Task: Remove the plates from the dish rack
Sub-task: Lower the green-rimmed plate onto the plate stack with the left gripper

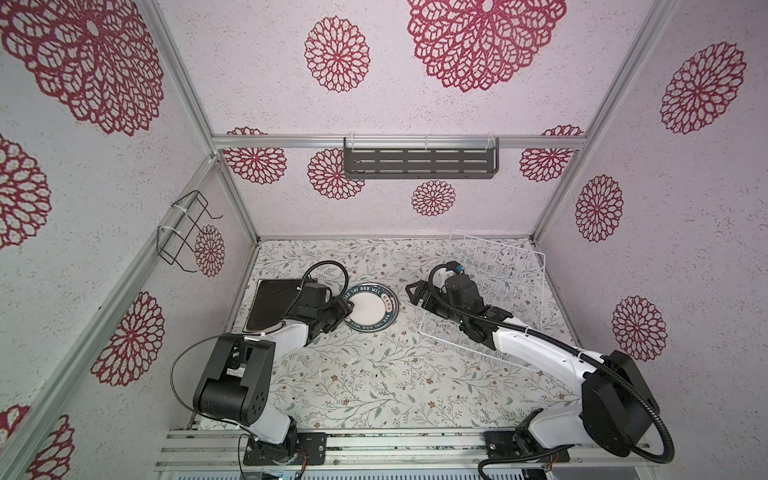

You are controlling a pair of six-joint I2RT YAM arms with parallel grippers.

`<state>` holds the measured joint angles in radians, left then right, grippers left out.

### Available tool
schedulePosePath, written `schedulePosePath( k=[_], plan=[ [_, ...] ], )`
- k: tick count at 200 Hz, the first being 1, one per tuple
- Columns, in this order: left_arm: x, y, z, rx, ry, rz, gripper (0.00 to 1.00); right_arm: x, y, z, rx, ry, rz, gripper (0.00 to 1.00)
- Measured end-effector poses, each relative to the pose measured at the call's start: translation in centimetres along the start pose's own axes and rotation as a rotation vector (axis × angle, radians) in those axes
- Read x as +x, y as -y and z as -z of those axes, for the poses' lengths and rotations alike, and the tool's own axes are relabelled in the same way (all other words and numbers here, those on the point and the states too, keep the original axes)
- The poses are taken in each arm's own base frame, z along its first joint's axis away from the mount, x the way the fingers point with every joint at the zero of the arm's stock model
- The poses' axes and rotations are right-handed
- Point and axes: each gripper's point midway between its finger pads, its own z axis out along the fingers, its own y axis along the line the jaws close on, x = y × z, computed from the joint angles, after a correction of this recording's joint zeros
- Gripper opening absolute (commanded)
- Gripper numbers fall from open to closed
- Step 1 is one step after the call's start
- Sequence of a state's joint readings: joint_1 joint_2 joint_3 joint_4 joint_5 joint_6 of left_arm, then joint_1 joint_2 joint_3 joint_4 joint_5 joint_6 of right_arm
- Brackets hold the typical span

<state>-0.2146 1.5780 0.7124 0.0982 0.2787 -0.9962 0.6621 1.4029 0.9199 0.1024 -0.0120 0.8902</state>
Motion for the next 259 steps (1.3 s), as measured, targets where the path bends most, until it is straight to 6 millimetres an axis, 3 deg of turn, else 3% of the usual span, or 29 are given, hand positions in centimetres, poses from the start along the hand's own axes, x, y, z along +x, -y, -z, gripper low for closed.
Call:
schedulePosePath(
  k=[52,94,163,259],
  plan=[
    [0.1,0.1,0.1,-0.025,-0.017,-0.012,0.67,0.1,0.1,0.0,0.004,-0.003,0.007,0.96],
    [0.0,1.4,0.1,-0.028,-0.019,-0.056,0.71,0.1,0.1,0.0,0.006,-0.004,0.008,0.96],
    [0.2,0.3,0.2,-0.096,-0.021,-0.071,0.80,0.2,0.2,0.0,0.010,-0.007,0.008,0.96],
    [0.1,1.2,0.2,-0.067,-0.029,-0.062,0.83,0.1,0.4,0.1,0.017,-0.004,0.008,0.97]
  ],
)
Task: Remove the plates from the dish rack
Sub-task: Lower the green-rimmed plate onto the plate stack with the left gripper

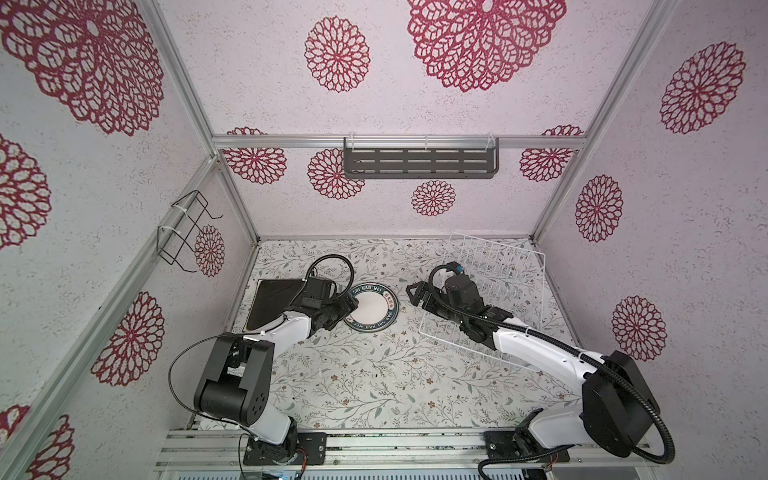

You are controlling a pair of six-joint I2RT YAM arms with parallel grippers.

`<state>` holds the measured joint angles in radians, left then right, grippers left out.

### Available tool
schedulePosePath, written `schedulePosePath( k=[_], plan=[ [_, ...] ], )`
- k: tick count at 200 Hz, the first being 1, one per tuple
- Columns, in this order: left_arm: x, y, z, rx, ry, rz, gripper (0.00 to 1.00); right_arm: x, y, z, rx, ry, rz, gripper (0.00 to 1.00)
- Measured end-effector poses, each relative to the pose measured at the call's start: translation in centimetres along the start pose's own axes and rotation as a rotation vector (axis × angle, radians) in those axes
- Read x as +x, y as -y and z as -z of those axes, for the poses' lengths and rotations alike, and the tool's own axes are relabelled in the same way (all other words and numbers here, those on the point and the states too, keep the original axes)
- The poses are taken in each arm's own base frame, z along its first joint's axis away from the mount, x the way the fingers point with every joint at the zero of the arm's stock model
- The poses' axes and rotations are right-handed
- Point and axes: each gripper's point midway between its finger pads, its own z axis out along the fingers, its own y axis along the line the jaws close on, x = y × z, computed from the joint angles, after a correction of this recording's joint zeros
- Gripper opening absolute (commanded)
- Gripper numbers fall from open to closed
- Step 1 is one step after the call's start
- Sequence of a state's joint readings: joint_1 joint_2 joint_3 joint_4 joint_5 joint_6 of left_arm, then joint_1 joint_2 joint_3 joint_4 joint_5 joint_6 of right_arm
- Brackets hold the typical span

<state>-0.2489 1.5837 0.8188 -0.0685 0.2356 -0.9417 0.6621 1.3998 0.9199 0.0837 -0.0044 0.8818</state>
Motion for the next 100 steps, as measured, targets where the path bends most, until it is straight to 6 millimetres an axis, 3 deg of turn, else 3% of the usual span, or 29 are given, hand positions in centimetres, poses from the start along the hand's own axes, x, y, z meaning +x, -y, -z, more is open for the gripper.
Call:
schedulePosePath(
  k=[100],
  plan=[
    [0.4,0.0,-1.2,0.012,-0.034,0.023,0.83,0.0,0.0,0.0,0.000,0.001,0.000,0.97]
  ],
)
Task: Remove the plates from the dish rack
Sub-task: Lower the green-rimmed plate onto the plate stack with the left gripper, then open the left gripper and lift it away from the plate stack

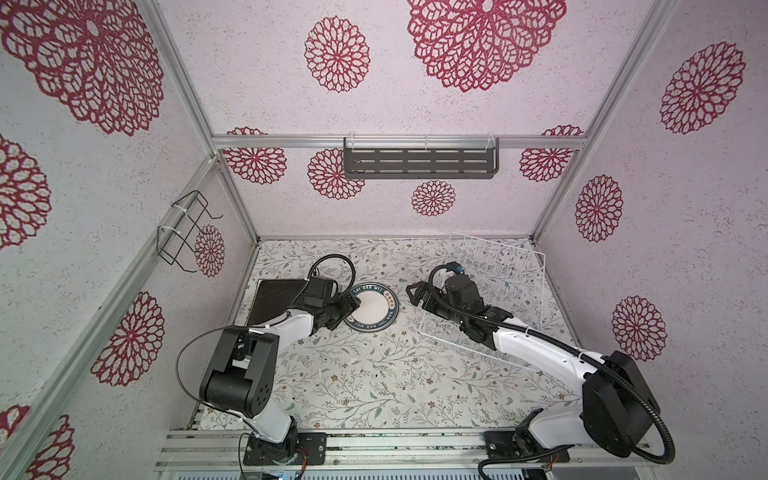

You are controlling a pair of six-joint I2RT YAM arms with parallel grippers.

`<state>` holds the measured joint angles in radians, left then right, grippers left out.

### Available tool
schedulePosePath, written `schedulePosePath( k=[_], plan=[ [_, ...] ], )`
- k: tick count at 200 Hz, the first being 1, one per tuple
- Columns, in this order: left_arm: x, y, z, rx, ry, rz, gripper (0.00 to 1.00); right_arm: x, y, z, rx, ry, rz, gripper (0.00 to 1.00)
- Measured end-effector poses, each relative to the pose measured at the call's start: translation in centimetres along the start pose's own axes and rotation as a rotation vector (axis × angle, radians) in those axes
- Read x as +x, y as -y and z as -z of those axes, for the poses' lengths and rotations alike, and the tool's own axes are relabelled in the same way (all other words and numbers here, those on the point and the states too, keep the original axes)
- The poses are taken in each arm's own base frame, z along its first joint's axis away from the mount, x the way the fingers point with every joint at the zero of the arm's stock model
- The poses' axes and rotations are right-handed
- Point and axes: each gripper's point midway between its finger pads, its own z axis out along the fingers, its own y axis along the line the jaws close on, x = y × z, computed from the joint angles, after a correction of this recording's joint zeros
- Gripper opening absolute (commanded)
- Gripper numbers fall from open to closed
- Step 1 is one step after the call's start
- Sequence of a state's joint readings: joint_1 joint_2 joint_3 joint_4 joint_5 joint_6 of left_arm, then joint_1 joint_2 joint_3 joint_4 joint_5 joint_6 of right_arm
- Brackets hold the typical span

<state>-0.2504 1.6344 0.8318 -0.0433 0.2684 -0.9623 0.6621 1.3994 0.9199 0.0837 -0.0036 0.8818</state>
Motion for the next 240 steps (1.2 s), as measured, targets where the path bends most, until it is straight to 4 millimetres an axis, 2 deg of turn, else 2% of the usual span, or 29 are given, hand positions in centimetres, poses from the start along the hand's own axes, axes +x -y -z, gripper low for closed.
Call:
schedulePosePath(
  k=[71,99,136,172,210,240],
  plan=[
    [-0.1,0.3,0.1,0.004,0.000,-0.002,0.87,-0.1,0.1,0.1,0.005,0.003,0.005,0.99],
    [-0.6,0.5,1.1,-0.006,0.029,-0.013,0.95,-0.2,0.0,0.5,0.004,0.008,0.019,0.99],
    [-1.9,2.4,4.4,0.024,0.111,-0.051,1.00,-0.5,0.0,0.6,0.011,0.021,0.035,0.99],
    [-3.6,3.9,8.4,0.040,0.235,-0.112,0.97,-1.3,0.5,1.1,0.033,0.049,0.056,0.99],
    [-5.3,4.8,13.2,0.029,0.388,-0.188,0.97,-3.0,1.3,3.5,0.017,0.151,0.104,0.99],
    [-6.7,5.0,17.1,0.007,0.536,-0.267,0.97,-4.1,3.3,5.8,0.005,0.250,0.107,0.99]
  ],
)
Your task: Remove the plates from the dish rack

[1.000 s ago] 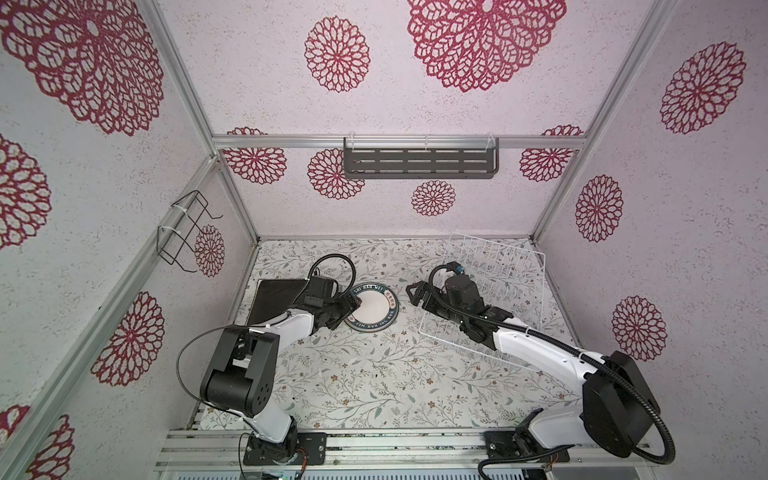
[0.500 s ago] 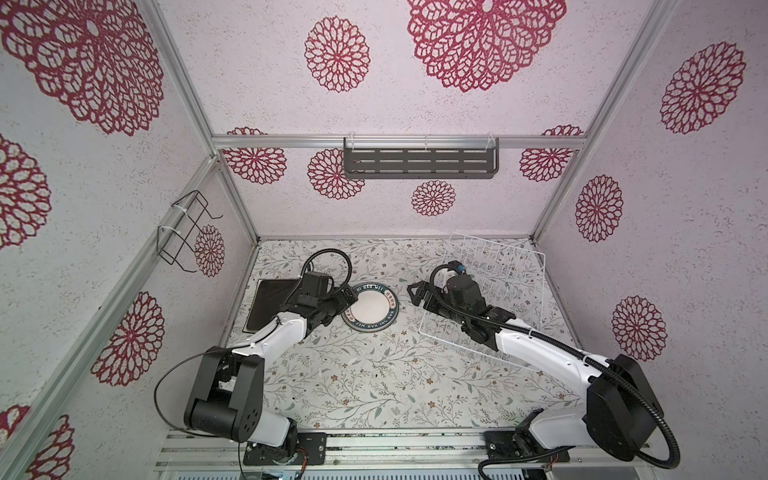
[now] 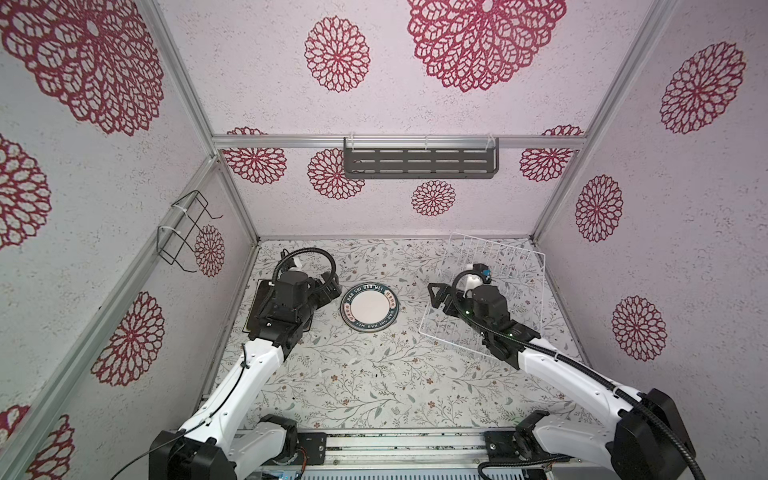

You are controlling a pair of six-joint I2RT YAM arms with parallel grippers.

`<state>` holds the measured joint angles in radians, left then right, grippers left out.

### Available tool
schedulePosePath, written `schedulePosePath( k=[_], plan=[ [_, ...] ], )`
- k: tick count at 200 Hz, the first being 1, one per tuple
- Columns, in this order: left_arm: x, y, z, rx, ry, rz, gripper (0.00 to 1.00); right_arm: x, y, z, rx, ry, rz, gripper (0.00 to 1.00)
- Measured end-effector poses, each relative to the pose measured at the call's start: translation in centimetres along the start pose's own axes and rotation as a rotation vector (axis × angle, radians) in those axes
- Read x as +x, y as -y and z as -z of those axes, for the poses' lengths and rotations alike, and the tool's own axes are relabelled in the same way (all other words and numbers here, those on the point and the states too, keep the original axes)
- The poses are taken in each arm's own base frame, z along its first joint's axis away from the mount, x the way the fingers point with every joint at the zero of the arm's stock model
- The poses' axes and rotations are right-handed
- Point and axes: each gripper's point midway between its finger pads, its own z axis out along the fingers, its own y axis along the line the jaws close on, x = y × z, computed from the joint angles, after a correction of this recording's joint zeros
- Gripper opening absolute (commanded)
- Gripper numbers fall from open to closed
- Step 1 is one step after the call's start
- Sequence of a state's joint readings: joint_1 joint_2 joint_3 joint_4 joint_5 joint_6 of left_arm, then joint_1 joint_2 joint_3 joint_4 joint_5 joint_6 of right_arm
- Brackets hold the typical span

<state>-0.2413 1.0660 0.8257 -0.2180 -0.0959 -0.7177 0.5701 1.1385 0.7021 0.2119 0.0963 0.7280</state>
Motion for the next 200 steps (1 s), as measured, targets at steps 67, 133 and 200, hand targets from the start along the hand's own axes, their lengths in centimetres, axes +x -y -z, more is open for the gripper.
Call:
schedulePosePath(
  k=[67,133,200],
  plan=[
    [0.3,-5.1,1.8,-0.162,0.145,-0.163,0.97,-2.7,3.0,3.2,0.057,0.166,0.098,0.99],
    [0.2,-7.3,2.8,-0.170,0.340,-0.174,0.97,-3.6,4.3,5.7,0.078,0.277,0.244,0.99],
    [0.2,-7.9,3.8,-0.128,0.530,-0.288,0.97,-3.9,5.4,7.4,0.112,0.362,0.324,0.99]
  ],
)
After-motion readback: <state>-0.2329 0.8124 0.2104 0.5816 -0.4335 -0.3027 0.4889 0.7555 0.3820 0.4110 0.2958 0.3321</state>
